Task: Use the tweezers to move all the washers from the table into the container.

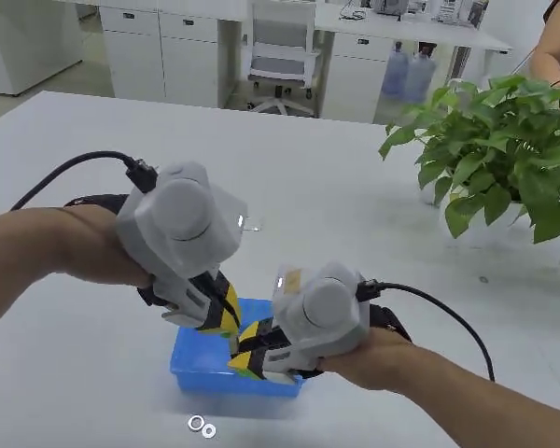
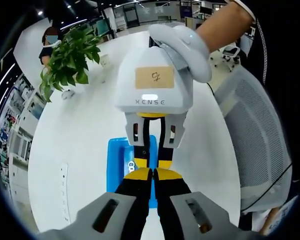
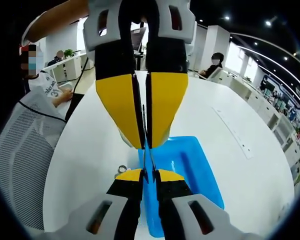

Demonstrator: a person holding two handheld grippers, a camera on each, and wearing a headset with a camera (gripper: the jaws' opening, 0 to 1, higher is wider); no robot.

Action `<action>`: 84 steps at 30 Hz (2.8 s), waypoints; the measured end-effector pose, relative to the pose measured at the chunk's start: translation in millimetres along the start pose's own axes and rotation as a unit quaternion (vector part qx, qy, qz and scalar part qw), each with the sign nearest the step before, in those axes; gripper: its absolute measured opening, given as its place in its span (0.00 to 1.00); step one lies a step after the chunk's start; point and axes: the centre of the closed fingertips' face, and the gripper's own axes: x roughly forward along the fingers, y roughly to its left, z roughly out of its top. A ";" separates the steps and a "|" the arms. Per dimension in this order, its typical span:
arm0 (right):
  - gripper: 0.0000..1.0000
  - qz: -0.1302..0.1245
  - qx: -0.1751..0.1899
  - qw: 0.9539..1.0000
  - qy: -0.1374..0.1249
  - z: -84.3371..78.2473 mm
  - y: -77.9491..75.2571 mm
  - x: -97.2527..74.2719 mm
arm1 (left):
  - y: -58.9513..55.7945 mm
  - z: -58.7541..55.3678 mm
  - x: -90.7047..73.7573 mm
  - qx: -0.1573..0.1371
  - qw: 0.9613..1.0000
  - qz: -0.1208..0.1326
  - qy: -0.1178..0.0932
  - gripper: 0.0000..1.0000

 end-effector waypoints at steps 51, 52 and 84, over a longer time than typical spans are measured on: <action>0.11 0.035 -0.020 0.999 0.001 -3.2 55.3 31.5 | -45.4 -27.2 8.3 -0.026 0.999 -0.017 0.008 0.06; 0.11 0.036 -0.019 0.999 0.001 -3.8 55.8 31.8 | -46.0 -27.6 8.8 -0.026 0.999 -0.018 0.009 0.06; 0.11 0.051 -0.012 0.999 0.007 -19.1 64.1 44.3 | -55.5 -40.9 21.2 -0.038 0.998 -0.038 0.011 0.06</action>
